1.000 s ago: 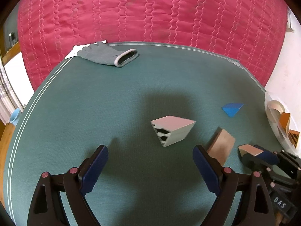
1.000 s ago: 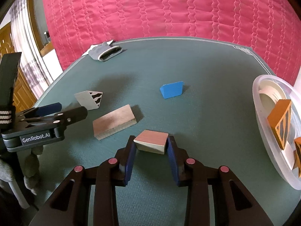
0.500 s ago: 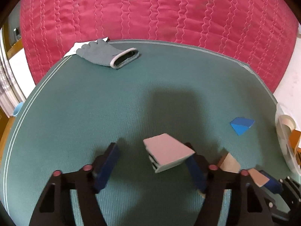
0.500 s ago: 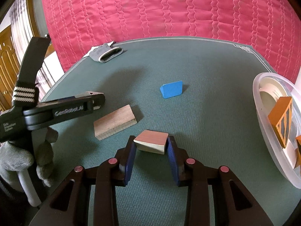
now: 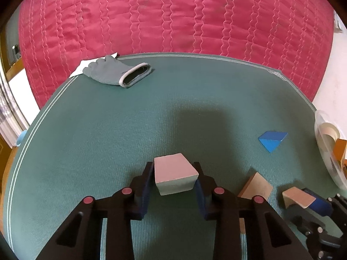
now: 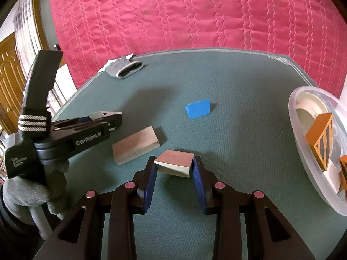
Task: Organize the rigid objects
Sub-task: 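Carry pink-topped wedge toward clear bowl with right tool while left tool carries white block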
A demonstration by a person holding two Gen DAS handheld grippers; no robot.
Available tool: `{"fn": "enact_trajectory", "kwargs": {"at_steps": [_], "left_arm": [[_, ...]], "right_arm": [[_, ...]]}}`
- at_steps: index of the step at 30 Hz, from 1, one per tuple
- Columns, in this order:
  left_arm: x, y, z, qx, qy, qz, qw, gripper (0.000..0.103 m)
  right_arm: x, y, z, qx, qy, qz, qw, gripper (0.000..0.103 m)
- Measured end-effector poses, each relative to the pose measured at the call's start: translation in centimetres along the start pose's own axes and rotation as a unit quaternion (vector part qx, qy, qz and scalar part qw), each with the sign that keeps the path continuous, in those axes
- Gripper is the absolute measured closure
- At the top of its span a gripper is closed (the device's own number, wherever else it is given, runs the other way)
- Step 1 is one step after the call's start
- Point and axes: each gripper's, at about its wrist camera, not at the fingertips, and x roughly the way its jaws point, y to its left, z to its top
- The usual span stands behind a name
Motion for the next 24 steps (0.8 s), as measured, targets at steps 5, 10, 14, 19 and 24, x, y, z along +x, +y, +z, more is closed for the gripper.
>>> {"fn": "enact_trajectory", "kwargs": {"at_steps": [5, 10, 14, 19, 24], "left_arm": [[-0.6, -0.4, -0.1, 0.013, -0.015, 0.015, 0.9997, 0.067], [-1.1, -0.8, -0.2, 0.025, -0.028, 0.025, 0.9990, 0.067], [-1.4, -1.2, -0.4, 0.033, -0.034, 0.028, 0.9985, 0.067], [-1.8, -1.7, -0.7, 0.043, -0.041, 0.030, 0.9978, 0.067], [-2.1, -2.1, -0.9, 0.051, -0.046, 0.029, 0.9972, 0.067]], "right_arm": [[-0.5, 0.2, 0.1, -0.003, -0.014, 0.002, 1.000, 0.069], [-1.2, -0.2, 0.2, 0.004, -0.026, 0.001, 1.000, 0.069], [-2.1, -0.4, 0.4, 0.004, -0.042, -0.006, 0.999, 0.069], [-3.3, -1.3, 0.7, 0.008, -0.059, -0.020, 0.998, 0.069], [-4.4, -2.8, 0.9, 0.022, -0.071, -0.035, 0.997, 0.069]]}}
